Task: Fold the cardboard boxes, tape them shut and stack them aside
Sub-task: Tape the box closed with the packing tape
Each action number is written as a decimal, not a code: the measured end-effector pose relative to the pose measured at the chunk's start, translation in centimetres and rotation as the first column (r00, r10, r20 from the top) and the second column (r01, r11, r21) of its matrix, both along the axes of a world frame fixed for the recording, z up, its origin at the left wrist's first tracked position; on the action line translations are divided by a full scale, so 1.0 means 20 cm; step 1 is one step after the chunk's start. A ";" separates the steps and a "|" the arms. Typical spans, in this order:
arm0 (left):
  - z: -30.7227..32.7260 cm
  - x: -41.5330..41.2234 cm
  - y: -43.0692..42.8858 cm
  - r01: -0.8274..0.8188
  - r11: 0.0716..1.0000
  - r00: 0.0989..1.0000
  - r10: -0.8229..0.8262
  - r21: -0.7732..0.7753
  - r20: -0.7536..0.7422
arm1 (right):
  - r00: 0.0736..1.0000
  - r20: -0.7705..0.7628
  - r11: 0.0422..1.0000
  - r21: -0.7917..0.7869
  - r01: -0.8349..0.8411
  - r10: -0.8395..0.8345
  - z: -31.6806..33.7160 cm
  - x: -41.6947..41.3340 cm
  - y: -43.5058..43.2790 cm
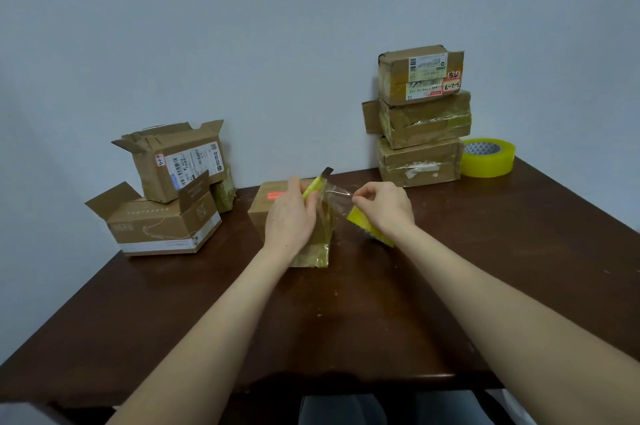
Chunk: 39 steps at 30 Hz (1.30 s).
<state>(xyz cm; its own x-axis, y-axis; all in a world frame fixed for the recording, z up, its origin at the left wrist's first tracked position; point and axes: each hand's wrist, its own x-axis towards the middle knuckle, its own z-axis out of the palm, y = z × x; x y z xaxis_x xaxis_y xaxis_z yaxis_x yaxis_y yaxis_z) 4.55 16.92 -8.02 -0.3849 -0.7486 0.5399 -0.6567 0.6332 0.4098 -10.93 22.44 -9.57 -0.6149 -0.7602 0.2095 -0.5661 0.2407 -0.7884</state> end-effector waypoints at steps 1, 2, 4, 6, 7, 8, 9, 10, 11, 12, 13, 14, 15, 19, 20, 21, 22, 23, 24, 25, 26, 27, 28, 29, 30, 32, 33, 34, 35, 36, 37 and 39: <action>0.00 0.01 0.00 0.016 1.000 1.000 -0.016 0.013 -0.014 | 1.000 -0.003 1.000 -0.010 0.016 -0.016 0.00 0.01 0.00; 0.01 0.02 0.00 0.031 0.999 0.999 -0.030 0.023 -0.027 | 1.000 -0.010 0.999 -0.015 0.028 -0.028 0.00 0.03 0.01; 0.03 0.04 0.01 0.043 0.999 0.998 -0.043 0.012 -0.049 | 0.999 -0.022 0.999 -0.022 0.044 -0.045 0.00 0.04 0.00; 0.05 0.05 0.05 0.036 0.997 0.998 -0.039 -0.070 -0.046 | 0.998 -0.019 0.998 -0.018 0.059 -0.059 0.00 0.05 0.00; 0.06 0.06 0.07 0.031 0.991 0.999 -0.036 -0.134 -0.036 | 0.998 -0.014 0.998 -0.016 0.065 -0.065 0.00 0.05 0.01; 0.06 0.06 0.09 0.033 0.980 0.999 -0.039 -0.197 -0.025 | 0.998 -0.012 0.998 -0.015 0.069 -0.069 0.00 0.05 0.01; 0.06 0.06 0.12 0.044 0.970 0.999 -0.047 -0.240 -0.008 | 0.997 -0.012 0.997 -0.016 0.071 -0.071 0.00 0.05 0.01; 0.07 0.06 0.14 0.062 0.965 0.998 -0.059 -0.255 0.021 | 0.997 -0.013 0.997 -0.019 0.072 -0.072 0.00 0.05 0.01; 0.06 0.05 0.16 0.081 0.967 0.996 -0.068 -0.243 0.063 | 0.997 -0.013 0.997 -0.021 0.073 -0.073 0.01 0.05 0.02; 0.05 0.05 0.18 0.095 0.972 0.991 -0.071 -0.215 0.113 | 0.997 -0.012 0.997 -0.020 0.073 -0.073 0.01 0.05 0.02; 0.04 0.04 0.19 0.098 0.978 0.984 -0.068 -0.182 0.166 | 0.997 -0.013 0.997 -0.017 0.073 -0.073 0.01 0.05 0.02; 0.03 0.03 0.20 0.094 0.984 0.976 -0.061 -0.154 0.209 | 0.997 -0.014 0.997 -0.013 0.072 -0.072 0.01 0.05 0.02; 0.02 0.02 0.21 0.088 0.986 0.970 -0.053 -0.139 0.236 | 0.997 -0.017 0.998 -0.012 0.070 -0.070 0.01 0.05 0.02; 0.00 0.00 0.20 0.072 0.989 0.968 -0.038 -0.127 0.249 | 0.997 -0.029 0.998 -0.002 0.066 -0.066 0.02 0.05 0.02; 0.00 0.00 0.20 0.072 0.989 0.966 -0.037 -0.127 0.257 | 0.997 -0.033 0.998 0.000 0.067 -0.067 0.02 0.05 0.03; -0.01 -0.01 0.19 0.073 0.989 0.964 -0.036 -0.129 0.263 | 0.997 -0.036 0.998 0.000 0.066 -0.066 0.02 0.05 0.03; -0.01 -0.01 0.19 0.073 0.988 0.964 -0.036 -0.134 0.263 | 0.997 -0.039 0.998 -0.001 0.063 -0.063 0.03 0.05 0.03; -0.02 -0.02 0.19 0.073 0.988 0.964 -0.035 -0.138 0.262 | 0.997 -0.040 0.998 0.000 0.060 -0.060 0.03 0.05 0.03; -0.02 -0.03 0.19 0.073 0.987 0.964 -0.034 -0.140 0.264 | 0.997 -0.041 0.998 0.003 0.058 -0.058 0.03 0.05 0.03; -0.03 -0.04 0.18 0.072 0.988 0.962 -0.033 -0.137 0.270 | 0.998 -0.040 0.998 0.008 0.057 -0.057 0.03 0.05 0.03; -0.03 -0.05 0.18 0.069 0.989 0.960 -0.030 -0.132 0.278 | 0.998 -0.042 0.998 0.012 0.055 -0.054 0.03 0.05 0.03; -0.03 -0.05 0.17 0.065 0.990 0.958 -0.026 -0.128 0.285 | 0.998 -0.044 0.999 0.014 0.053 -0.052 0.03 0.05 0.02; -0.03 -0.06 0.16 0.064 0.990 0.955 -0.024 -0.128 0.295 | 0.998 -0.047 0.999 0.012 0.052 -0.051 0.03 0.05 0.02; -0.04 -0.06 0.16 0.065 0.989 0.951 -0.021 -0.130 0.308 | 0.997 -0.050 0.999 0.010 0.052 -0.051 0.03 0.05 0.02; -0.04 -0.07 0.16 0.062 0.989 0.946 -0.016 -0.133 0.324 | 0.997 -0.055 0.999 0.006 0.050 -0.050 0.03 0.04 0.02; -0.05 -0.07 0.15 0.048 0.990 0.936 0.003 -0.135 0.351 | 0.997 -0.065 0.999 0.005 0.043 -0.043 0.03 0.04 0.02; -0.05 -0.08 0.15 0.042 0.990 0.932 0.010 -0.134 0.361 | 0.997 -0.069 0.999 0.009 0.040 -0.039 0.03 0.04 0.01; -0.05 -0.08 0.15 0.037 0.991 0.929 0.015 -0.132 0.371 | 0.996 -0.076 0.999 0.015 0.038 -0.037 0.03 0.05 0.01; -0.05 -0.08 0.14 0.032 0.991 0.924 0.020 -0.130 0.381 | 0.996 -0.079 0.999 0.018 0.038 -0.036 0.03 0.05 0.01; -0.05 -0.08 0.14 0.026 0.992 0.920 0.025 -0.126 0.391 | 0.996 -0.079 0.999 0.020 0.039 -0.037 0.03 0.05 0.01; -0.05 -0.08 0.13 0.020 0.992 0.918 0.030 -0.122 0.395 | 0.996 -0.077 0.999 0.019 0.040 -0.039 0.03 0.05 0.01; -0.06 -0.08 0.13 0.019 0.993 0.924 0.027 -0.117 0.382 | 0.997 -0.069 0.999 0.012 0.045 -0.044 0.03 0.05 0.02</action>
